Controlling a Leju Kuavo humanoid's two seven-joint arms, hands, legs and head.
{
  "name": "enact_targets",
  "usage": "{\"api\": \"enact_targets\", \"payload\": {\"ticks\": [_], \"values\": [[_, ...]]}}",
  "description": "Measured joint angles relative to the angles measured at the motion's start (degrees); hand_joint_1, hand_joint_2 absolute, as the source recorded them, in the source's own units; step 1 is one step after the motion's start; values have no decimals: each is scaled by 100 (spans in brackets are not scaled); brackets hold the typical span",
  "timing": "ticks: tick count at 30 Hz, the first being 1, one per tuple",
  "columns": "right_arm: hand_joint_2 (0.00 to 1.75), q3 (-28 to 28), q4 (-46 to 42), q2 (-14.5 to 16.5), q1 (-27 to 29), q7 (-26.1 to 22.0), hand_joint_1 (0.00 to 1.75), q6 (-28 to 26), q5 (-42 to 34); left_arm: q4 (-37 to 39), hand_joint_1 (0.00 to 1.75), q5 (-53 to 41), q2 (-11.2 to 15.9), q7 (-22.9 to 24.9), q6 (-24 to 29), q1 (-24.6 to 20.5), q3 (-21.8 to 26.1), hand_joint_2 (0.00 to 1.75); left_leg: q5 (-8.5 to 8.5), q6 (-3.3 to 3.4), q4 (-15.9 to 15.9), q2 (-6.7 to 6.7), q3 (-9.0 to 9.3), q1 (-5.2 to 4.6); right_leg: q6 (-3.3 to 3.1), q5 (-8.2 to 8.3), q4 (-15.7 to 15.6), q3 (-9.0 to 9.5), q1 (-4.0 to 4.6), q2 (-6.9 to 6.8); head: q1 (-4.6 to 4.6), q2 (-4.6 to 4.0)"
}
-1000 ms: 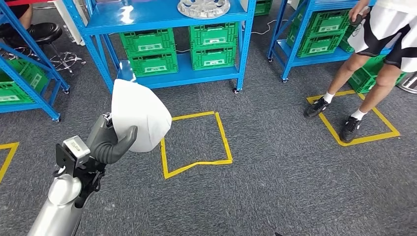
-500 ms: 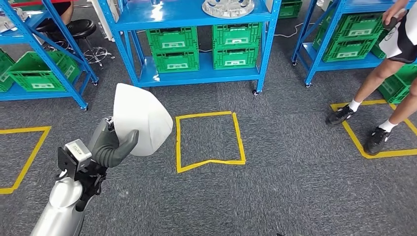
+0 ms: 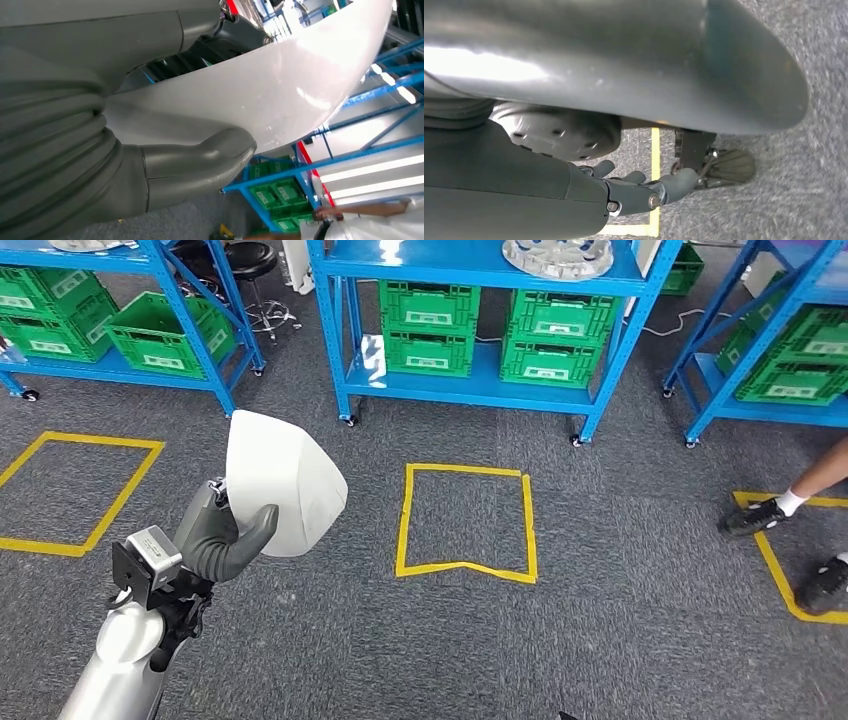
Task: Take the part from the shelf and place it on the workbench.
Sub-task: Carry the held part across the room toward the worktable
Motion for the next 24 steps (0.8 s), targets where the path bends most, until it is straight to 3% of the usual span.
{"api": "enact_targets", "payload": {"ticks": [2,3,4,5,8,10,12,14,16,18,19,20,22,24], "values": [[0,1,0,0,22,3,0,0,-1,2,175,-8,-20,2,-2,-9,-1,175,19,41,4,-133,-36,-12,10,-381,794,-383,6,231,14,0],[0,1,0,0,35,4,0,0,-2,7,175,-11,-28,2,-4,-7,-2,175,27,49,10,-211,-53,-22,5,-477,1102,-541,12,259,15,0],[0,2,0,0,44,3,0,0,-2,14,175,-13,-33,4,-9,-6,-3,175,36,52,19,-292,-67,-32,-9,-457,1213,-606,18,270,15,0],[0,2,0,0,47,1,0,0,-2,19,175,-15,-33,4,-15,-6,-4,175,46,48,27,-375,-76,-39,-32,-322,1075,-548,25,286,15,0],[0,2,0,-6,41,-4,0,0,-2,24,175,-16,-32,1,-55,-12,-4,175,79,6,44,-604,-89,-55,-145,213,-112,23,52,568,18,0],[0,2,0,-13,37,-7,0,0,-8,21,175,-8,-31,-13,-90,-11,-4,175,110,-56,34,-719,-113,-56,-192,292,-459,178,76,670,20,0],[0,2,0,-11,29,-17,0,1,-16,10,175,4,-26,-34,-126,3,-8,175,150,-127,7,-811,-146,-49,-234,331,-487,187,79,542,22,0],[0,2,0,-10,23,-30,0,2,-19,-11,175,13,-21,-50,-146,12,-14,175,57,-178,155,-603,-241,-65,-304,385,-542,203,52,409,5,0],[0,2,0,-11,36,-31,0,4,-24,-24,175,18,-22,-54,-164,5,-22,175,-287,-227,726,-243,-503,-69,-345,409,-572,206,40,264,-25,0],[0,2,0,-10,66,-20,0,8,-36,-19,175,20,-25,-44,-190,10,-37,175,-622,-287,1455,-110,-823,-35,-350,407,-570,193,40,94,-39,0],[0,2,0,-8,78,-13,0,13,-45,-16,175,21,-26,-39,-201,17,-44,175,-657,-312,1618,-88,-881,-16,-346,404,-569,190,37,5,-40,0],[0,2,0,-5,84,-6,0,17,-51,-16,175,21,-26,-36,-210,22,-52,175,-586,-332,1557,-62,-820,3,-337,399,-567,191,33,-81,-40,0],[0,2,0,7,81,3,0,27,-65,-26,175,23,-26,-34,-220,26,-67,175,-271,-353,812,119,-382,23,-291,372,-550,210,26,-234,-41,0],[0,2,0,14,78,7,0,33,-78,-39,175,27,-35,-34,-225,24,-86,175,-89,-290,166,317,-14,13,-211,325,-520,229,47,-353,-40,0]]}}
